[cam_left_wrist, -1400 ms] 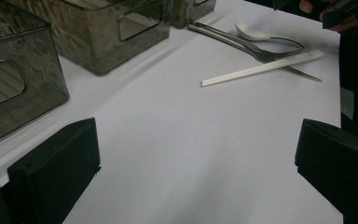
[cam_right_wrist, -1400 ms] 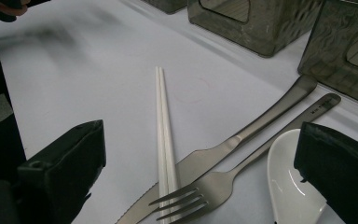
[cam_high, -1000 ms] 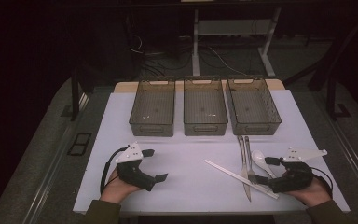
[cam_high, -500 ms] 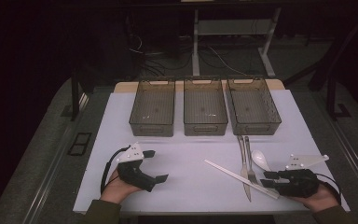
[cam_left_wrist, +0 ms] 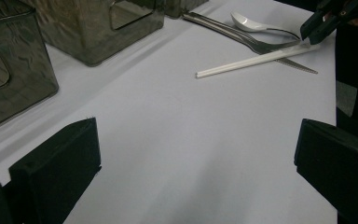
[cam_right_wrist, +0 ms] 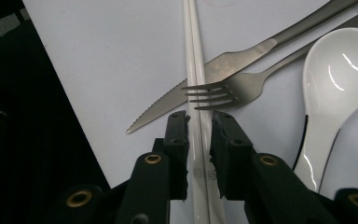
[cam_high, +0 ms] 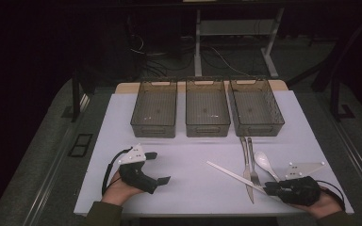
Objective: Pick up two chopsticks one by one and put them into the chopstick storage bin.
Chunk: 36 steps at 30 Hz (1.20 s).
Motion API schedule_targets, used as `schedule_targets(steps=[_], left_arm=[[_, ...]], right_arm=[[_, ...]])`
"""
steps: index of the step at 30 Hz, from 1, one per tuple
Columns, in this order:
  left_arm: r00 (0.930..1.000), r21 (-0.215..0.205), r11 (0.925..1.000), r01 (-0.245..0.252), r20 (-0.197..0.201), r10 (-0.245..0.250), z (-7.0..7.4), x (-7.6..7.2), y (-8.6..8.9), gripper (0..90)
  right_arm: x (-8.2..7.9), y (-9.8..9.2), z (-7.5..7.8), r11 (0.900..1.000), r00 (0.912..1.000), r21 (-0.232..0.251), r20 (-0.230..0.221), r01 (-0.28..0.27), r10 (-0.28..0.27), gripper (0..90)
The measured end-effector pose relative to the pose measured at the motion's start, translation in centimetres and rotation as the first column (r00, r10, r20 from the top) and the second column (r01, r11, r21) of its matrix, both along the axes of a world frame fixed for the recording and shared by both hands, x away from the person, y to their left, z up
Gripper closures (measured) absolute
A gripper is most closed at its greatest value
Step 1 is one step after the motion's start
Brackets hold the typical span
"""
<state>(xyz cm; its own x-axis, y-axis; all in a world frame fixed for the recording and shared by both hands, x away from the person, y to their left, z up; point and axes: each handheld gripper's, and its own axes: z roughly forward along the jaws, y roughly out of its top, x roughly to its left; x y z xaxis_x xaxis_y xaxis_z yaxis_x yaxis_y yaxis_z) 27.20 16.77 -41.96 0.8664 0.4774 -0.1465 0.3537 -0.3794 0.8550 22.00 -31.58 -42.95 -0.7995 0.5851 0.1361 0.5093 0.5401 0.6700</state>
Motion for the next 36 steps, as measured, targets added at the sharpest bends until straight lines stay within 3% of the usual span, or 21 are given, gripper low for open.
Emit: schedule_targets(steps=[22, 36], left_arm=[[0.9997, 0.005, 0.9997, 0.022, -0.008, -0.022, -0.1, -0.1, -0.3, 0.0], [0.9993, 0.013, 0.9993, 0.035, -0.014, -0.035, -0.2, -0.1, -0.4, 0.0]], right_arm=[[-0.2, 1.2, -0.9, 0.993, 0.9989, -0.109, -0.007, -0.046, 0.046, 79.4], [-0.2, 1.6, -1.0, 0.988, 0.9977, -0.137, -0.001, -0.068, 0.068, 83.1]])
